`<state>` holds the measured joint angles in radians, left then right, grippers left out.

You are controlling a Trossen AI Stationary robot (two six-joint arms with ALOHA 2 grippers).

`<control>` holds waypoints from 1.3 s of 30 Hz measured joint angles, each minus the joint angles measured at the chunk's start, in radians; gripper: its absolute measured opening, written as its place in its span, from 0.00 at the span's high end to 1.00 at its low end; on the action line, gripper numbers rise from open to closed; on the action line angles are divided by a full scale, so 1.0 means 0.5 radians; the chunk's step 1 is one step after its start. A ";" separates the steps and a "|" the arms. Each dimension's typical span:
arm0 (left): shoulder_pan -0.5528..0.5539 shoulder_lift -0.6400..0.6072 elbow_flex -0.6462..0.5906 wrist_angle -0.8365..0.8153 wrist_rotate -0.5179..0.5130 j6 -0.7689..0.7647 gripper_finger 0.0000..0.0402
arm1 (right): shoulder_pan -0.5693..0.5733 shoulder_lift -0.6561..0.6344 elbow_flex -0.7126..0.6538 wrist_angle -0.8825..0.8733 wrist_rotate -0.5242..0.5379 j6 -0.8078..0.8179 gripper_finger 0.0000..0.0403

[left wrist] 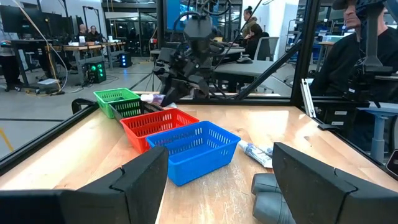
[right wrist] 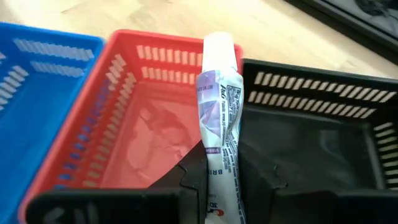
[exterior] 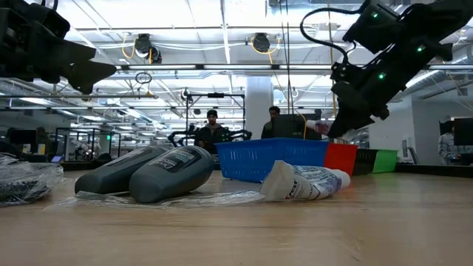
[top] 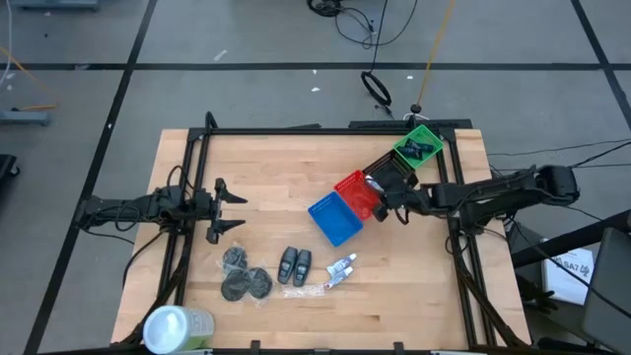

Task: Pick & Place Travel size toiletries
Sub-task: Put the bottom toothpaste into the black bin

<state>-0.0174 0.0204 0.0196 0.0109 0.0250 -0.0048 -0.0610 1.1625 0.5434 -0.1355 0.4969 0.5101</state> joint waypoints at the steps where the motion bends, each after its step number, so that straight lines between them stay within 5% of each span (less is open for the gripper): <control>1: 0.001 0.000 0.000 0.000 0.000 0.000 0.30 | -0.027 0.001 0.000 -0.002 0.000 -0.004 0.86; 15: 0.001 0.000 0.000 0.000 0.000 0.000 0.30 | -0.393 0.001 0.000 -0.025 -0.008 -0.194 0.86; 23: 0.001 0.000 0.000 0.000 0.000 0.000 0.30 | -0.583 0.001 0.000 -0.168 -0.007 -0.584 0.86; 39: 0.001 0.001 0.000 0.000 0.000 -0.001 0.30 | -0.637 0.001 0.002 -0.141 -0.008 -0.732 0.83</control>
<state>-0.0170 0.0208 0.0196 0.0109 0.0250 -0.0051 -0.3794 1.1629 0.5442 -0.2058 0.4931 0.1444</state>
